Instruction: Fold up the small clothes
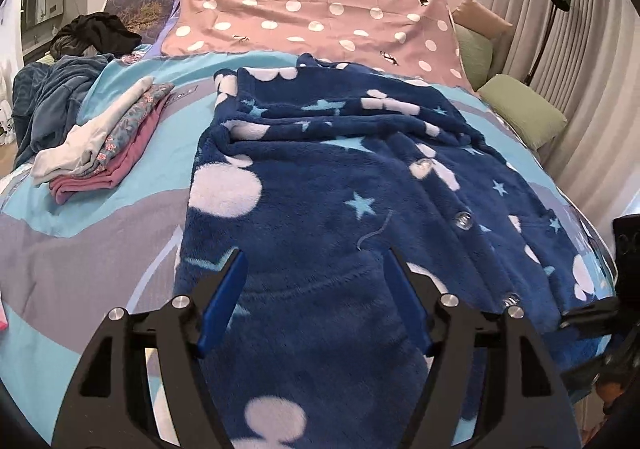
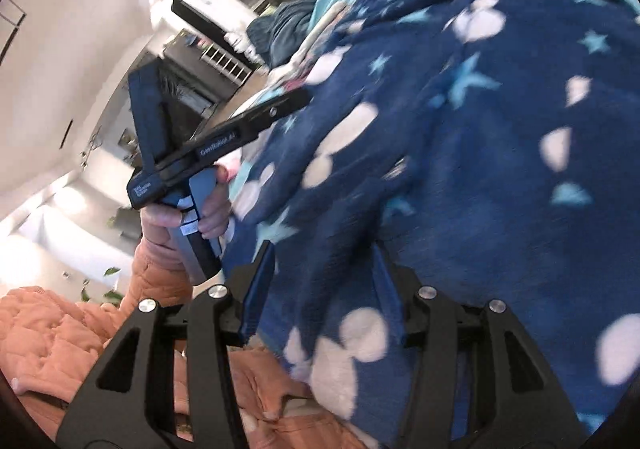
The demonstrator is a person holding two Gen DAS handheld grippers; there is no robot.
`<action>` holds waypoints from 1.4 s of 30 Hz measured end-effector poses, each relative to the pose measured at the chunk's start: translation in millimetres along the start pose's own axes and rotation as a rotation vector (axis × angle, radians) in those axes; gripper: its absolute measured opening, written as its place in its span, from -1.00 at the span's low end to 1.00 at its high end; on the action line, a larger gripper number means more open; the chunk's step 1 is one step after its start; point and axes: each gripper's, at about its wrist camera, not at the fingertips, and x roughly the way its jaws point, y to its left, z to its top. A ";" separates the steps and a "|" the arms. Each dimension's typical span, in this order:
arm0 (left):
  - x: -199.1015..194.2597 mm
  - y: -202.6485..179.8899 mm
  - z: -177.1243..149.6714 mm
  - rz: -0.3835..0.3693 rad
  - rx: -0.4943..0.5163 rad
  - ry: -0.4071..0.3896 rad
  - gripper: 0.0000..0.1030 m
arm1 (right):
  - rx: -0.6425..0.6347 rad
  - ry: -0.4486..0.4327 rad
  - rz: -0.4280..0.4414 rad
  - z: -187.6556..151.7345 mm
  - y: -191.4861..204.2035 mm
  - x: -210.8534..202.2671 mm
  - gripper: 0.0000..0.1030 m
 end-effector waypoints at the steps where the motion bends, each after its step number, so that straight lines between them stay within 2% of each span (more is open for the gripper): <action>1: -1.4 -1.2 -2.1 0.000 0.001 0.001 0.38 | 0.011 0.013 0.011 0.1 -0.8 6.1 0.01; 2: -2.5 -2.2 -4.1 0.003 0.001 0.003 0.38 | 0.035 0.035 0.046 -0.9 -1.4 12.3 -0.14; 3: -3.7 -2.5 -5.9 0.005 0.000 0.004 0.38 | 0.052 0.061 0.083 -0.7 -1.3 18.0 -0.36; 5: -7.8 -2.4 -9.8 0.008 -0.001 0.005 0.38 | 0.060 0.115 0.161 -4.0 5.2 24.7 -0.50; 6: -9.7 -1.8 -10.8 0.010 -0.001 0.004 0.38 | 0.035 0.123 0.171 -5.0 12.0 24.6 -0.77; 7: -12.9 -1.2 -12.1 0.015 0.000 0.001 0.38 | 0.008 0.115 0.149 -5.2 18.5 21.7 -0.85; 12: -34.1 9.2 -16.9 0.048 -0.020 -0.034 0.39 | -0.023 -0.021 0.047 -1.0 35.4 -25.4 -0.90; 14: -43.8 17.2 -21.4 0.059 -0.039 -0.049 0.46 | -0.050 -0.047 -0.010 -5.9 41.9 -39.3 -0.90; 16: -48.5 23.6 -26.3 0.062 -0.050 -0.049 0.49 | -0.059 -0.030 -0.086 -12.8 39.6 -37.8 -0.86; 18: -49.0 28.9 -34.6 0.069 -0.059 -0.027 0.53 | -0.003 0.022 -0.113 -17.3 25.2 -23.4 -0.72; 20: -47.6 34.2 -43.7 0.079 -0.072 0.006 0.54 | 0.051 0.033 -0.165 -22.1 12.9 -15.8 -0.56; 22: -47.5 39.2 -56.8 0.081 -0.081 0.046 0.54 | 0.066 -0.039 -0.185 -26.3 8.1 -33.2 -0.50; 23: -48.8 40.3 -63.2 0.079 -0.083 0.059 0.54 | 0.070 -0.095 -0.197 -26.8 7.7 -48.6 -0.36; 24: -50.7 42.2 -71.2 0.072 -0.086 0.074 0.54 | 0.075 -0.141 -0.206 -28.4 6.7 -60.2 -0.11; 25: -52.5 43.9 -78.5 0.060 -0.092 0.088 0.54 | 0.086 -0.204 -0.228 -31.6 4.7 -78.8 -0.01; 27: -55.2 46.6 -87.7 0.028 -0.109 0.107 0.54 | 0.110 -0.288 -0.315 -39.2 -1.1 -108.0 0.05; 28: -56.7 47.8 -91.4 0.006 -0.122 0.111 0.54 | 0.135 -0.314 -0.390 -43.3 -6.3 -120.2 0.05; 30: -57.6 48.8 -95.2 -0.040 -0.150 0.119 0.54 | 0.218 -0.337 -0.496 -52.6 -20.7 -132.9 0.09; 31: -57.5 48.6 -97.2 -0.056 -0.162 0.122 0.54 | 0.271 -0.341 -0.511 -58.5 -31.3 -138.7 0.09; 33: -57.7 47.8 -99.7 -0.063 -0.175 0.118 0.54 | 0.355 -0.344 -0.489 -71.0 -49.9 -141.2 0.09; 36: -57.3 43.3 -103.2 -0.058 -0.158 0.117 0.56 | 0.408 -0.334 -0.455 -84.1 -63.4 -131.1 0.09; 40: -56.9 36.7 -107.5 -0.090 -0.136 0.156 0.86 | 0.406 -0.341 -0.407 -88.4 -65.6 -122.2 0.09; 42: -57.0 33.7 -109.5 -0.097 -0.120 0.176 0.87 | 0.409 -0.341 -0.358 -88.7 -68.6 -115.9 0.09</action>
